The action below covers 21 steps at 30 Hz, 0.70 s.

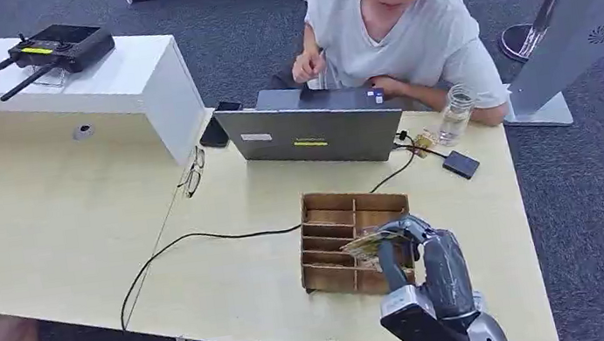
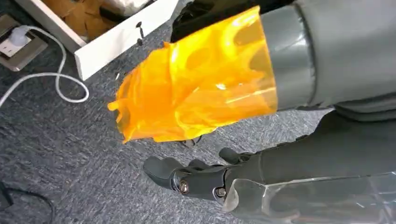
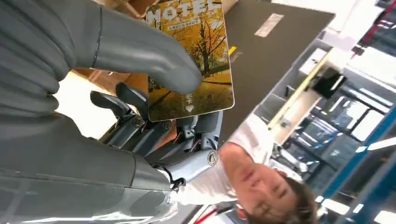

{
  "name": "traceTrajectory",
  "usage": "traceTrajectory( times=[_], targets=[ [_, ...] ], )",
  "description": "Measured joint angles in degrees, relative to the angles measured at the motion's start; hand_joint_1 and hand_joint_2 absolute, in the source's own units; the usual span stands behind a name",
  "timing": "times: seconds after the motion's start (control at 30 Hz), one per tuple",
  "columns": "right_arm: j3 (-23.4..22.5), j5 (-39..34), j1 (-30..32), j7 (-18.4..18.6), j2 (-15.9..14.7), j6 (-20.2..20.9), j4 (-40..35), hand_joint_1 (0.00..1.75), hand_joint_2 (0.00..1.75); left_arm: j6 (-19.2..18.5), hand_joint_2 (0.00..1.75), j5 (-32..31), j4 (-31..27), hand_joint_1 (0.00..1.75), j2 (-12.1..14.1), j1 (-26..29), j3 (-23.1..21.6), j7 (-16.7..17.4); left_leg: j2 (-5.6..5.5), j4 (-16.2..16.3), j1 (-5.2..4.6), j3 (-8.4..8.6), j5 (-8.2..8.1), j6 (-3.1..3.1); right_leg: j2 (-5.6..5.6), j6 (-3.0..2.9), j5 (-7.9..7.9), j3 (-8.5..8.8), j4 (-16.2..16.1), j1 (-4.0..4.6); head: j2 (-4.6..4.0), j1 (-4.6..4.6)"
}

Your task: Pass the card to the sensor for recognition and then transmit it.

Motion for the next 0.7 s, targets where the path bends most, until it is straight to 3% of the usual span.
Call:
traceTrajectory(
  times=[0.23, 0.4, 0.7],
  targets=[
    [-3.1, -1.5, 1.1, 1.8, -0.2, 0.4, 0.2, 1.75, 1.75, 0.0, 0.00, 0.2, 0.0, 0.00, 0.1, 0.4, 0.0, 0.4, 0.00, 0.0, 0.00, -0.03, 0.00, 0.00, 0.00, 0.00, 0.00, 0.01, 0.0, 0.00, 0.00, 0.02],
    [-7.4, -7.1, -4.2, 0.0, -5.4, 6.8, 4.5, 1.75, 1.75, 0.0, 0.00, 0.3, 0.0, 0.00, 0.0, 0.3, 0.0, 0.4, -0.10, 0.0, -0.04, -0.02, 0.09, 0.14, -0.12, 0.12, 0.09, 0.08, 0.0, -0.01, 0.00, 0.07],
    [-11.1, -5.4, -4.3, 2.6, -8.3, 7.6, 7.2, 1.75, 1.75, 0.2, 0.00, 1.0, 0.0, 0.00, 0.0, 0.6, 0.0, 0.9, -0.06, 0.0, -0.07, -0.02, 0.08, 0.14, -0.06, 0.12, 0.12, 0.02, 0.0, -0.09, 0.00, 0.02]
  ],
)
